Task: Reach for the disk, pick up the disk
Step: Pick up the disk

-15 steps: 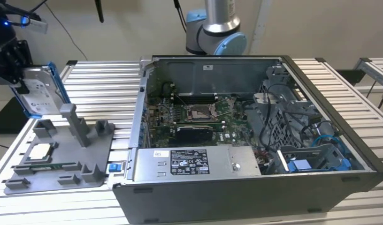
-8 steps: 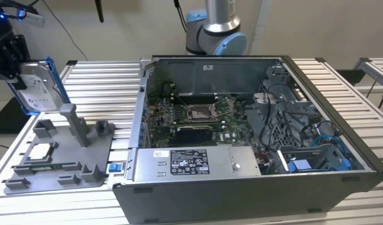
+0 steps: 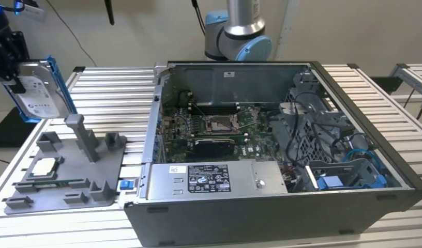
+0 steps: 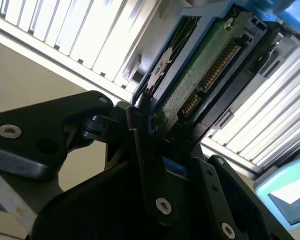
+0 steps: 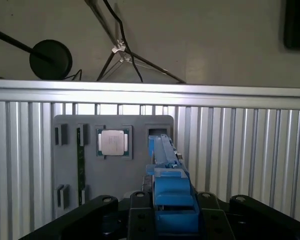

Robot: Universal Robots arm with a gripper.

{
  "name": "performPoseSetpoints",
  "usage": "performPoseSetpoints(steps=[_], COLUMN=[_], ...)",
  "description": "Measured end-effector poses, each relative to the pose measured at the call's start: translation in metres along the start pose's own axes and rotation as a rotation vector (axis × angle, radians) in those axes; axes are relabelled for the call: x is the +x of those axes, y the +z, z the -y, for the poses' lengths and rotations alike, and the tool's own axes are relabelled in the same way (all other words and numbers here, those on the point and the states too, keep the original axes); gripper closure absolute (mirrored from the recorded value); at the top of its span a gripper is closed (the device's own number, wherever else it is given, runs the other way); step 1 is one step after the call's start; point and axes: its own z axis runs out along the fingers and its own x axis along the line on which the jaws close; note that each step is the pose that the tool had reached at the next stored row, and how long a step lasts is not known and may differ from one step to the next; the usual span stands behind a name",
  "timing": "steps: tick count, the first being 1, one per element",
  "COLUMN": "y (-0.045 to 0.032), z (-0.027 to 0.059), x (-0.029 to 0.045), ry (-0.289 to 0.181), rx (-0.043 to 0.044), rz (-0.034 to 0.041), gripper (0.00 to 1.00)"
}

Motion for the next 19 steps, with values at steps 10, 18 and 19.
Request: performPoseSetpoints(steps=[10,18,19], y=[-0.0185,-0.0302,-0.0316], z=[-0.0002,-0.0003,-0.0003], x=[-0.0002,-0.0002,-0.0002], ry=[0.000,0.000,0.000], rx=[0.0002,0.0002,0.0001], rz=[0.0000,0.0001,0.0000], gripper=[1.00,1.00,1.00])
